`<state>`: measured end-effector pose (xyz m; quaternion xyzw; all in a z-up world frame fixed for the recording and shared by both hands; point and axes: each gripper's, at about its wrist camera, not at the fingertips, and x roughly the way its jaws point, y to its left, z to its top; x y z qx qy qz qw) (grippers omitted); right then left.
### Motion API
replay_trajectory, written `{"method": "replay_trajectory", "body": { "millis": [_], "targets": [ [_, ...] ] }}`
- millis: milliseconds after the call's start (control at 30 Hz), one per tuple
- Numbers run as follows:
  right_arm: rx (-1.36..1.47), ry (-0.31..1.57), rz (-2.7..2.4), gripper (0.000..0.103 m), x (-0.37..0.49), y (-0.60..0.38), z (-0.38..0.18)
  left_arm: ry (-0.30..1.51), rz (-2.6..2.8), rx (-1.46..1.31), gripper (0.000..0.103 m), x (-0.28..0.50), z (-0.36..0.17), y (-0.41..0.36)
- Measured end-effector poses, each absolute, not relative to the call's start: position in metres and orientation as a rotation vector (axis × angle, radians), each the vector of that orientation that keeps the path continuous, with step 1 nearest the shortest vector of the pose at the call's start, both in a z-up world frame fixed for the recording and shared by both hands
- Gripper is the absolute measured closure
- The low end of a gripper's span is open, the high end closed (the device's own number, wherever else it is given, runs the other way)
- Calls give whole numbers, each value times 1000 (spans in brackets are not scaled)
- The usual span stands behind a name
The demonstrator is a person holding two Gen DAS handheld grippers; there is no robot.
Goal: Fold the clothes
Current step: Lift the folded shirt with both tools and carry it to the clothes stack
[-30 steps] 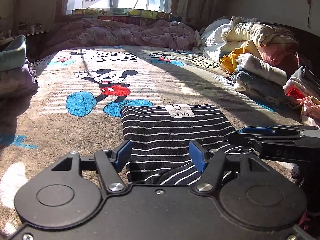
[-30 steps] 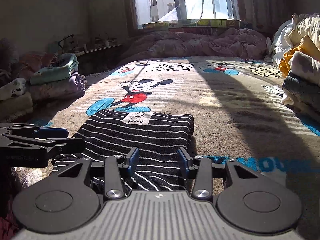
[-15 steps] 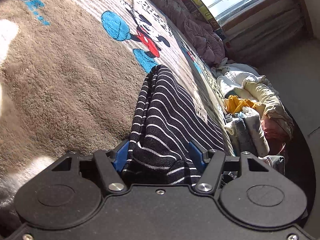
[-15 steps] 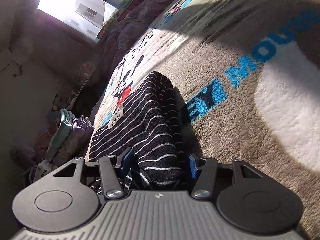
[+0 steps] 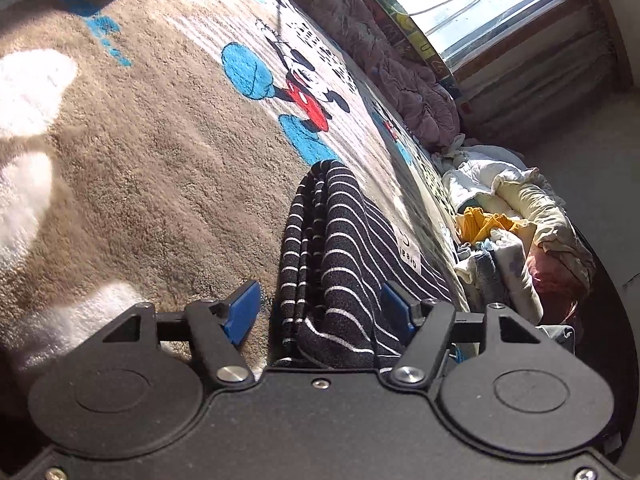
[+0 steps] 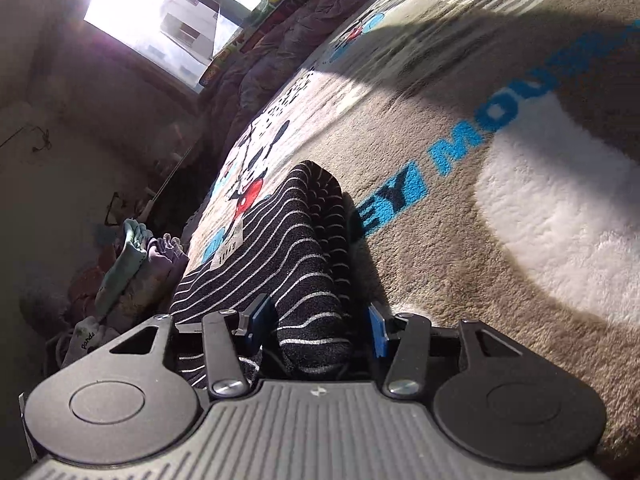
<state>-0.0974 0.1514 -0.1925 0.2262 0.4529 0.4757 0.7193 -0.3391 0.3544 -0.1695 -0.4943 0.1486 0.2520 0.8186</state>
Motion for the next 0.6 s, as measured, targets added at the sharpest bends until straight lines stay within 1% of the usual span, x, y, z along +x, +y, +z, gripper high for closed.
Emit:
{"method": "replay_trajectory", "body": {
  "millis": [100, 133, 167, 200, 267, 367, 467, 600],
  "targets": [
    [503, 1001, 1057, 47, -97, 162, -194, 299, 492, -1082, 37, -325, -176, 359],
    [509, 1010, 1070, 48, -97, 165, -194, 302, 478, -1094, 48, -321, -177, 359],
    [510, 1015, 1089, 62, -97, 168, -192, 304, 472, -1109, 66, -319, -177, 357],
    [504, 1016, 1115, 70, -98, 172, -189, 307, 467, -1124, 70, -317, -178, 356],
    [493, 1002, 1155, 71, -100, 178, -181, 272, 463, -1154, 74, -324, -175, 352],
    [520, 991, 1219, 71, -103, 186, -161, 194, 466, -1165, 75, -348, -155, 352],
    [525, 955, 1347, 71, -112, 211, -126, 56, 486, -1172, 75, -386, -124, 362],
    [520, 898, 1559, 71, -134, 263, -74, -140, 563, -1109, 75, -447, -76, 373]
  ]
}}
